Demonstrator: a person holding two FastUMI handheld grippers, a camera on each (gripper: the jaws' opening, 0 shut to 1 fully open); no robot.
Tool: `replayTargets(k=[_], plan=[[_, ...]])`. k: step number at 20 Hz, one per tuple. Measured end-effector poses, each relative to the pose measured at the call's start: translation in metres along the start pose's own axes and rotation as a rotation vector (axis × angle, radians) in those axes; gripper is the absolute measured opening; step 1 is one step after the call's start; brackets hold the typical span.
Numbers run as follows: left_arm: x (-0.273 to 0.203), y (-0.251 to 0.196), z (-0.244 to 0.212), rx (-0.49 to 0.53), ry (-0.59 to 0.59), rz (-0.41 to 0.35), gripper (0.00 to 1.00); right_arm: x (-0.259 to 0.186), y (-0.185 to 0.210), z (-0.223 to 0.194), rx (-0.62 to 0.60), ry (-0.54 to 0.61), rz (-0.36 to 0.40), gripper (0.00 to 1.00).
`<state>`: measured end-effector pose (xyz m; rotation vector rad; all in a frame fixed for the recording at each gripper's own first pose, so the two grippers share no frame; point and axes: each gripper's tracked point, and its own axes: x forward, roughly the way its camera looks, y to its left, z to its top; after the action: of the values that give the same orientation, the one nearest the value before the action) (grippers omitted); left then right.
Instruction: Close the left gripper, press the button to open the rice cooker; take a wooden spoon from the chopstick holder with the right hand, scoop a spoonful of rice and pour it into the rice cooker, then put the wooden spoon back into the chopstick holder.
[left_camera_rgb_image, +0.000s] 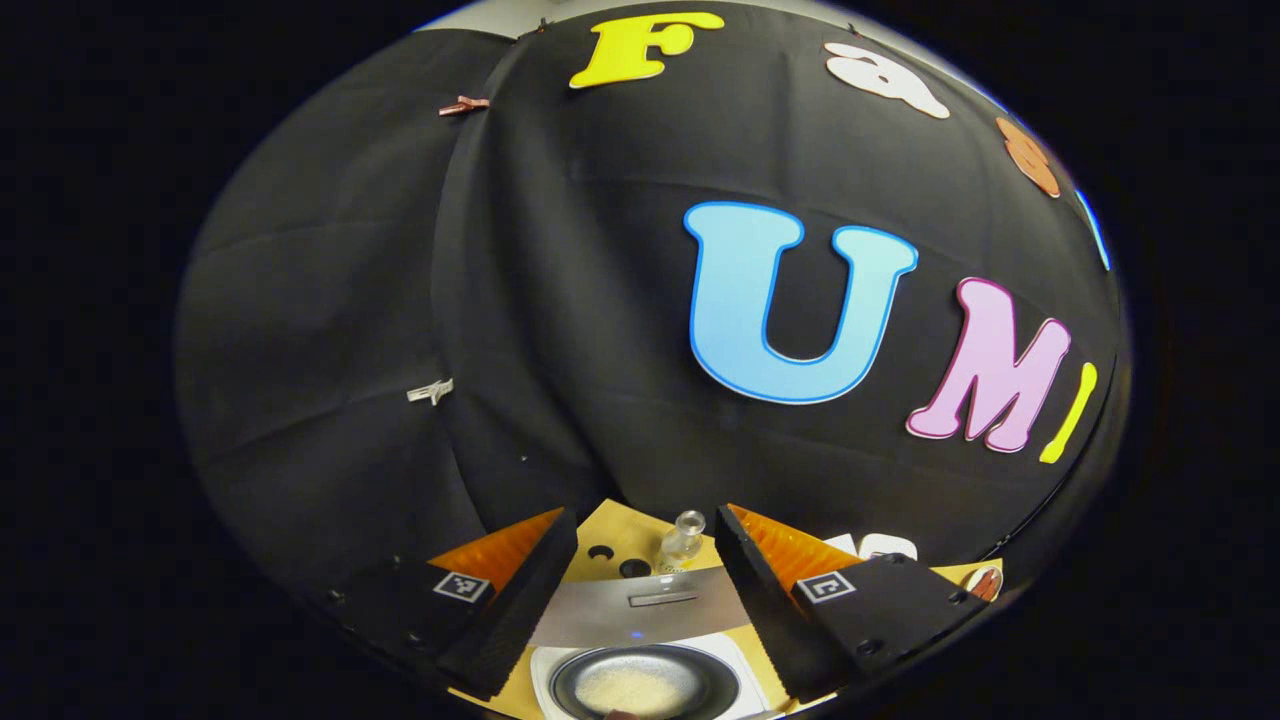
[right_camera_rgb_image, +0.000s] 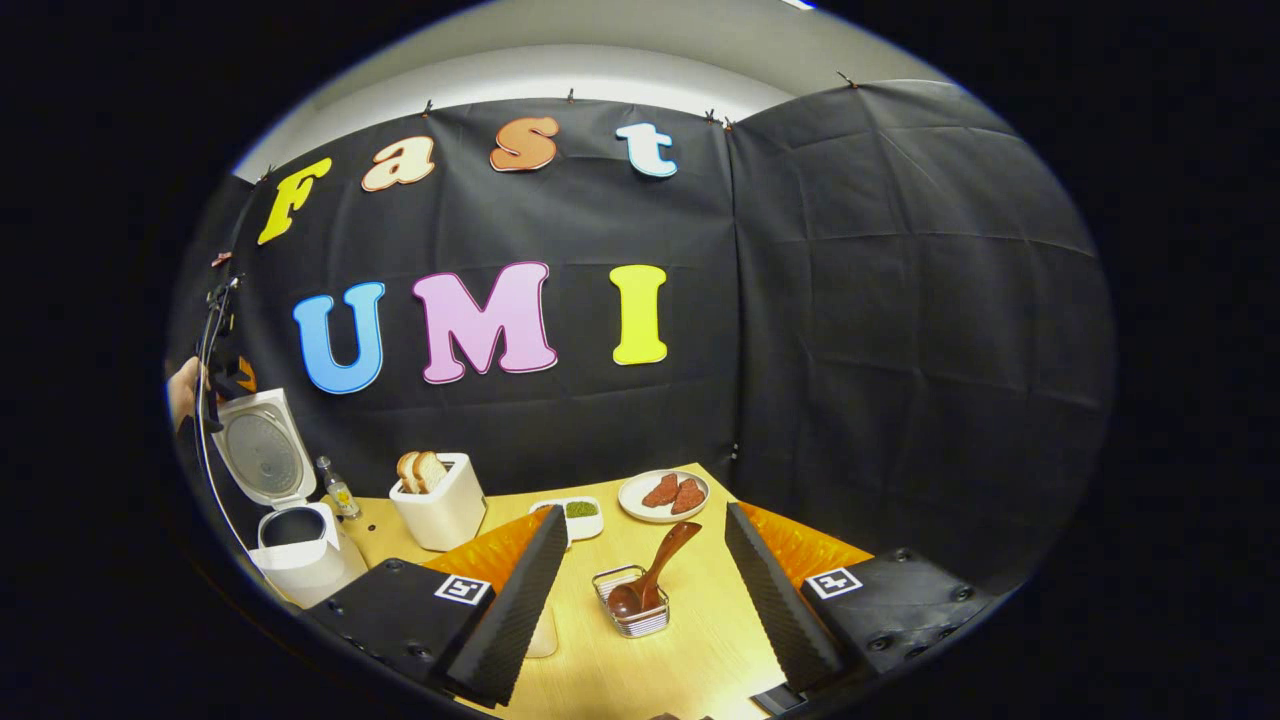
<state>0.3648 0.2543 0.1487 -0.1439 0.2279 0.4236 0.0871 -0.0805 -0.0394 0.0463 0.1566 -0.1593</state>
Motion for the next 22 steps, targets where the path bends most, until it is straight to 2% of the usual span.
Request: replayTargets(k=[2,5,9,16,19,22], plan=[[-0.002,0.0,-0.003,-0.005,0.011,0.027,0.97,0.002,0.004,-0.002,0.001,0.007,0.013,0.98],[-0.013,-0.002,-0.015,0.04,0.025,0.066,0.98,0.006,0.005,-0.007,0.005,0.024,0.026,0.98],[-0.041,-0.012,-0.035,0.022,0.031,0.076,0.99,0.011,0.011,-0.018,0.02,0.055,0.065,0.98],[-0.102,-0.024,-0.118,0.022,0.085,0.067,0.98,0.026,0.024,-0.026,-0.007,0.086,0.166,0.98],[-0.115,-0.025,-0.16,0.011,0.137,0.065,0.98,0.032,0.028,-0.03,0.0,0.102,0.202,0.98],[-0.119,-0.028,-0.192,0.055,0.163,0.07,0.98,0.036,0.028,-0.034,-0.003,0.118,0.233,0.99]])
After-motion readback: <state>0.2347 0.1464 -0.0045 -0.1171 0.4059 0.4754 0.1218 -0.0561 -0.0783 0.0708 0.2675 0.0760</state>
